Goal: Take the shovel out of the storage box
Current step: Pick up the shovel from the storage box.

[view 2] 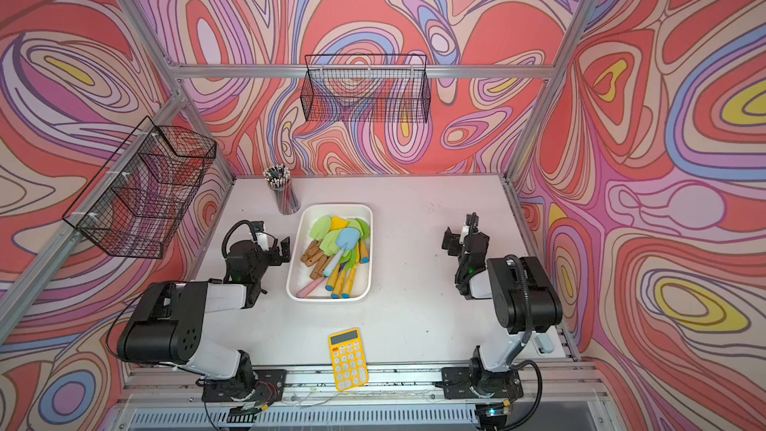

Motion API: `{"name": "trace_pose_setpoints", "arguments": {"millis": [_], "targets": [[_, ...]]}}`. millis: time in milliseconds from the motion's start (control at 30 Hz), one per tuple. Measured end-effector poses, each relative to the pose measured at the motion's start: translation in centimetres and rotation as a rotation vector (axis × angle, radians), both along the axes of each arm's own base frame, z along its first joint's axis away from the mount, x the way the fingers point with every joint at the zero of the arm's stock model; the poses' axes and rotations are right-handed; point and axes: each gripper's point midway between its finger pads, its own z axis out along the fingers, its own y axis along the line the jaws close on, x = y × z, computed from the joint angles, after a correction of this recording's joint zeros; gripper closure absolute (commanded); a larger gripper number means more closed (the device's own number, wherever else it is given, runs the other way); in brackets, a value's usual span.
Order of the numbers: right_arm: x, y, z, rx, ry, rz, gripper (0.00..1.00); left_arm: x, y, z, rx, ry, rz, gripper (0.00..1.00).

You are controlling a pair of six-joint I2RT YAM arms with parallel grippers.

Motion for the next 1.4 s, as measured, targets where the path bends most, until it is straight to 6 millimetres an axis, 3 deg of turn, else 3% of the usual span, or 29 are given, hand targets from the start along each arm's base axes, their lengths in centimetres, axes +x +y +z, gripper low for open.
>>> {"name": "trace_pose_setpoints", "arguments": {"millis": [467,1167,1400], "targets": [[0.0,0.0,0.0,0.000,0.000,0.000,0.02,0.0,0.0,0.0,0.000,0.000,0.000,0.00],[0.0,0.0,0.0,0.001,0.001,0.001,0.02,-0.6,1.9,-0.6,-0.012,0.008,0.088,0.00],[-0.1,-0.5,0.0,-0.003,0.008,-0.029,0.03,-3.6,3.5,-1.5,0.003,-0.008,0.203,0.00]]}}
